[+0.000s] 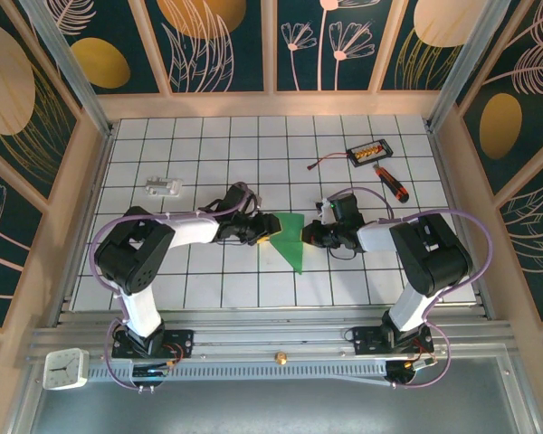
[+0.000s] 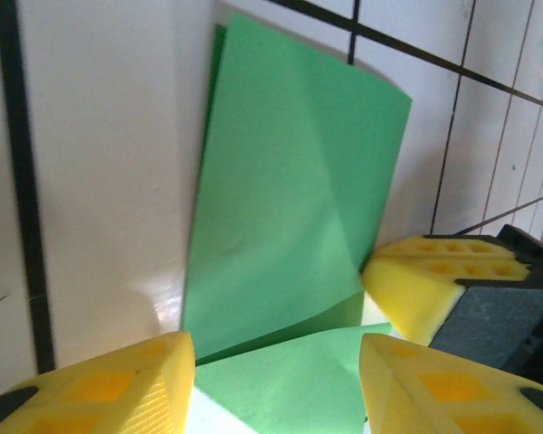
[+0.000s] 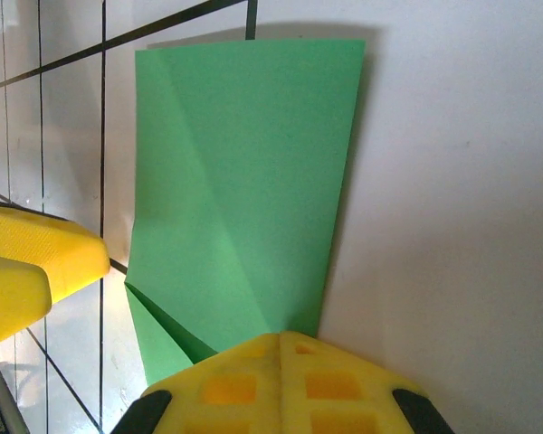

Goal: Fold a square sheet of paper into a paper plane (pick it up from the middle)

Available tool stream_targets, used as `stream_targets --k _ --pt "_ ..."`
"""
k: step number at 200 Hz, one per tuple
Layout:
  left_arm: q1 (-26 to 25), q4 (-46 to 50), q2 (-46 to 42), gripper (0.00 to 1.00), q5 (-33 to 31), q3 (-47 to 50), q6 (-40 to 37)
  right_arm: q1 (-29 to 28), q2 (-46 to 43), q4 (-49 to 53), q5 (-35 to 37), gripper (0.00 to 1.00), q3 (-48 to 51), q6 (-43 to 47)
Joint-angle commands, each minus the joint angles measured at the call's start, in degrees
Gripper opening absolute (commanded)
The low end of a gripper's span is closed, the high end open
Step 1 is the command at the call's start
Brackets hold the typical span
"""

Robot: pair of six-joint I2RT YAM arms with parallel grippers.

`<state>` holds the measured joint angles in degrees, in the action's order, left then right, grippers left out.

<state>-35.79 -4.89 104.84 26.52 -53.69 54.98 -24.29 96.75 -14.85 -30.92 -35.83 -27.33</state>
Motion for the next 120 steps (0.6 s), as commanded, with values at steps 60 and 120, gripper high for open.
stream_targets --k 60,120 --pt "-0.4 6.5 0.5 0.52 -2.1 -1.3 -0.9 0.6 0.6 1.6 1.6 0.00 1.5 1.3" --pt "-1.2 4.6 2.5 0.51 3.5 -1.7 -0.3 0.6 0.8 2.1 1.8 0.00 1.1 1.4"
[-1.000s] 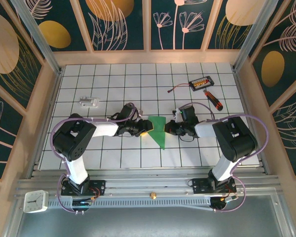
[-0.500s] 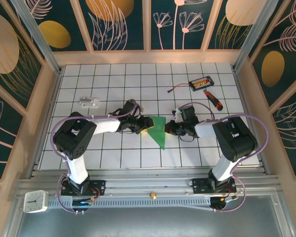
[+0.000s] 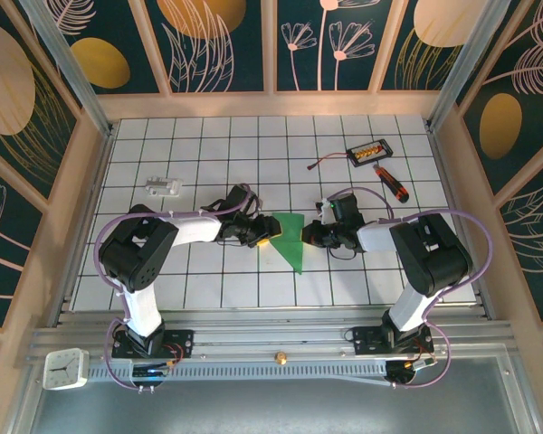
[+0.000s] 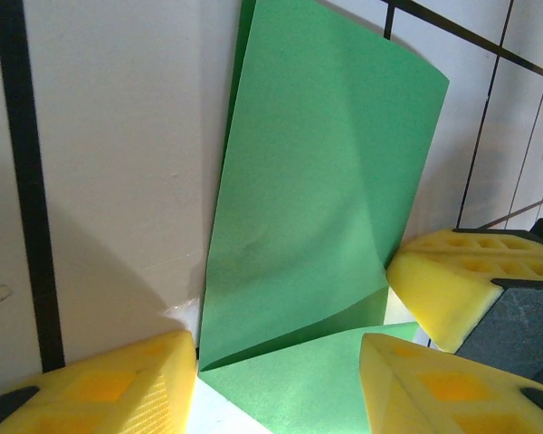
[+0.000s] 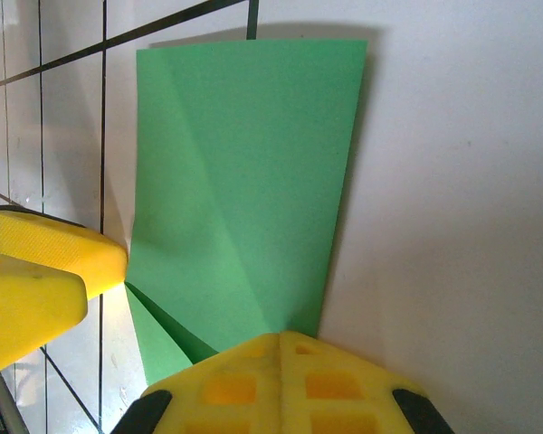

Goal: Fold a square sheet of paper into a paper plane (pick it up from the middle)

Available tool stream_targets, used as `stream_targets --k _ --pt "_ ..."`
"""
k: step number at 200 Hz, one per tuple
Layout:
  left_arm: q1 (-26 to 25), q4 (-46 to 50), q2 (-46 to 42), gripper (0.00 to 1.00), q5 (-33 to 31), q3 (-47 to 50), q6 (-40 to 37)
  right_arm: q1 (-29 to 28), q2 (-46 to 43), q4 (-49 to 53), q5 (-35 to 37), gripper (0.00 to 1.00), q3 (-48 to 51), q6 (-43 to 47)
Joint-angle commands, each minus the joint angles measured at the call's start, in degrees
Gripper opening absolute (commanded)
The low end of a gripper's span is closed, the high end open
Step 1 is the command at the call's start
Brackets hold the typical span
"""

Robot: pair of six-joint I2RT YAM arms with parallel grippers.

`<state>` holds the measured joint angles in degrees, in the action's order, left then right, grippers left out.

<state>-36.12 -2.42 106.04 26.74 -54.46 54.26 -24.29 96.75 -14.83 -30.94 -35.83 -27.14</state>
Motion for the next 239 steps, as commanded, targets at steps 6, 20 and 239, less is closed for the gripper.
stream_targets --k 6,20,239 --pt "-0.8 1.9 1.4 0.51 3.8 -0.9 0.6 0.6 0.8 2.1 1.8 0.00 1.1 1.3" --pt "-0.8 1.3 1.5 0.51 4.5 -0.9 0.9 0.6 0.7 2.1 1.8 0.00 1.1 1.2" --pt "-0.7 -3.3 0.0 0.26 6.7 0.3 -2.0 0.6 1.1 3.0 2.0 0.00 0.8 1.7"
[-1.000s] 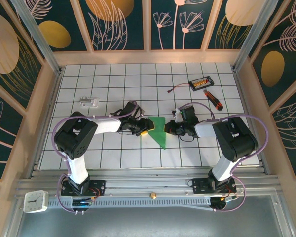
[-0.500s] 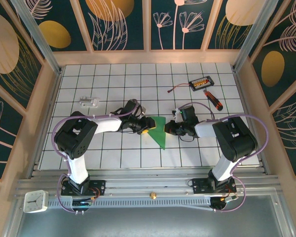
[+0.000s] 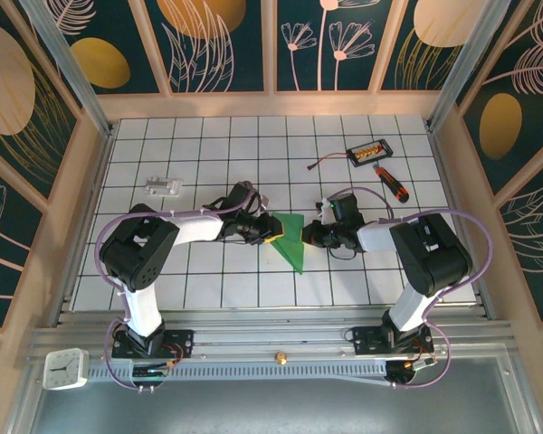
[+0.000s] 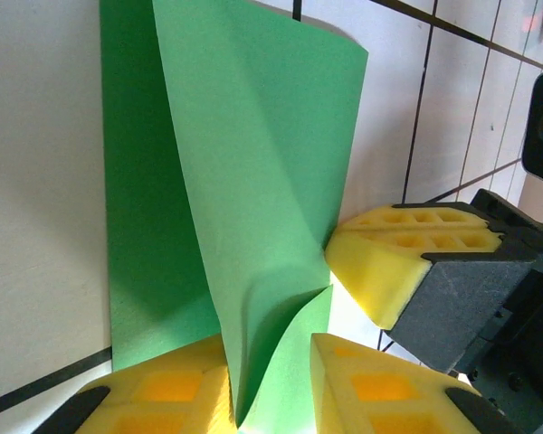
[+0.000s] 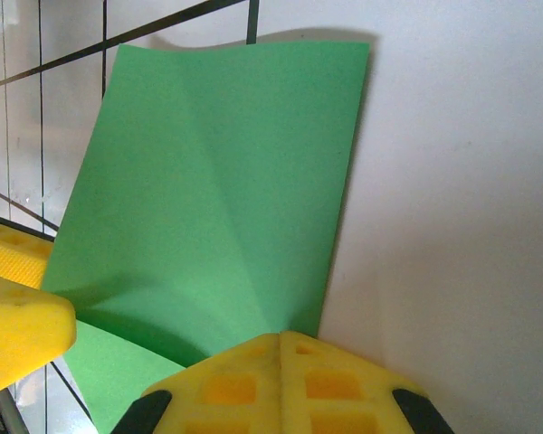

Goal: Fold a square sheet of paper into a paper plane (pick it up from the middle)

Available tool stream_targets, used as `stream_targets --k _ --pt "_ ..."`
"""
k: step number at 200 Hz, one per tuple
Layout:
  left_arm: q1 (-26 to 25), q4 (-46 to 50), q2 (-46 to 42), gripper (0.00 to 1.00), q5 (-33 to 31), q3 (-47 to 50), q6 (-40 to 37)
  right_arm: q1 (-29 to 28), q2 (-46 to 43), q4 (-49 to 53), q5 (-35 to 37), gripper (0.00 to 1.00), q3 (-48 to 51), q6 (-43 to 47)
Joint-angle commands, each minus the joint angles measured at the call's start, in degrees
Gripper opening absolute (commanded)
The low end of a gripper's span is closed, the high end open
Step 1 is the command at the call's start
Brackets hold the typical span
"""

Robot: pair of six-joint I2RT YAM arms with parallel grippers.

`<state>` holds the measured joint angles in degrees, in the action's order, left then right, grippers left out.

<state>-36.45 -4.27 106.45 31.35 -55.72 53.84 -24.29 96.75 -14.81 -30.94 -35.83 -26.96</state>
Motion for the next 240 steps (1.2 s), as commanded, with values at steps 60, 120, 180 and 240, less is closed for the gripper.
stream_targets --k 60,120,180,240 --pt "-0.3 -1.4 -1.4 0.24 2.5 3.0 -5.4 0.6 1.0 3.6 2.3 0.00 0.6 1.7" --pt "-0.2 -3.7 -3.1 0.30 3.1 4.7 -6.7 0.6 1.0 4.0 2.4 0.00 0.6 1.8" --pt "0.0 -7.3 -2.8 0.28 6.6 6.0 -7.4 0.6 1.2 4.3 2.5 0.00 0.5 2.0" --pt "0.6 -6.6 -2.8 0.20 6.4 6.1 -8.0 0.6 1.4 4.8 2.5 0.00 0.2 2.1"
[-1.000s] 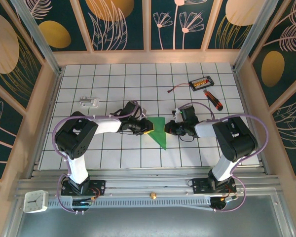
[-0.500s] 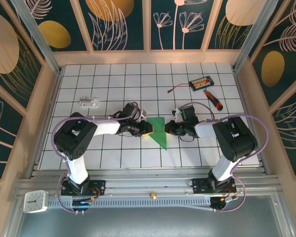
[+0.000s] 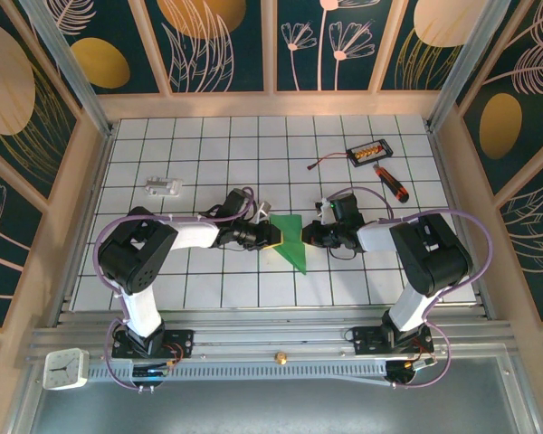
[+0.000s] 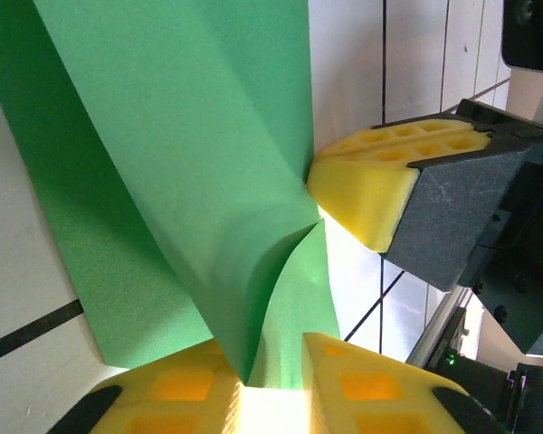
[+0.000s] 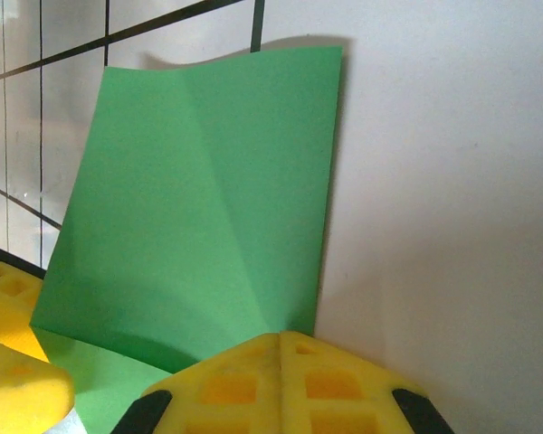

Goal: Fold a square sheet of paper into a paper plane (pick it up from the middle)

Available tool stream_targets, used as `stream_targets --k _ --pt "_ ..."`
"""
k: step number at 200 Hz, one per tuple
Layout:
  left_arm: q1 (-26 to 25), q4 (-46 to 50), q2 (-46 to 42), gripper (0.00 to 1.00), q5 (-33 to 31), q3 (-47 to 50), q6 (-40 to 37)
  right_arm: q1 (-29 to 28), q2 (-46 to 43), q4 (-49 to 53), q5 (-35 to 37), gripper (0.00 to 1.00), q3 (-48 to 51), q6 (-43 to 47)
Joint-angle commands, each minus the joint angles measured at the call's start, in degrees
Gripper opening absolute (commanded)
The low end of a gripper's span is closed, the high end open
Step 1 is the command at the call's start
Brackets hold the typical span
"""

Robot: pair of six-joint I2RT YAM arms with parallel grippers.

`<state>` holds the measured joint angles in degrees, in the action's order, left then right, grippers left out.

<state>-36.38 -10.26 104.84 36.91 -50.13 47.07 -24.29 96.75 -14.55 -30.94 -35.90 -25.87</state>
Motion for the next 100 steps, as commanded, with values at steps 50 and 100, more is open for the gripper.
stream_targets --k 50,100 --pt "0.6 -0.5 -1.1 0.11 0.6 0.5 -0.8 0.6 1.4 4.7 2.4 0.00 -0.1 1.4" --pt "0.6 -4.2 -4.4 0.00 -1.7 3.7 6.8 0.5 -4.0 7.1 3.3 0.07 -2.3 4.1"
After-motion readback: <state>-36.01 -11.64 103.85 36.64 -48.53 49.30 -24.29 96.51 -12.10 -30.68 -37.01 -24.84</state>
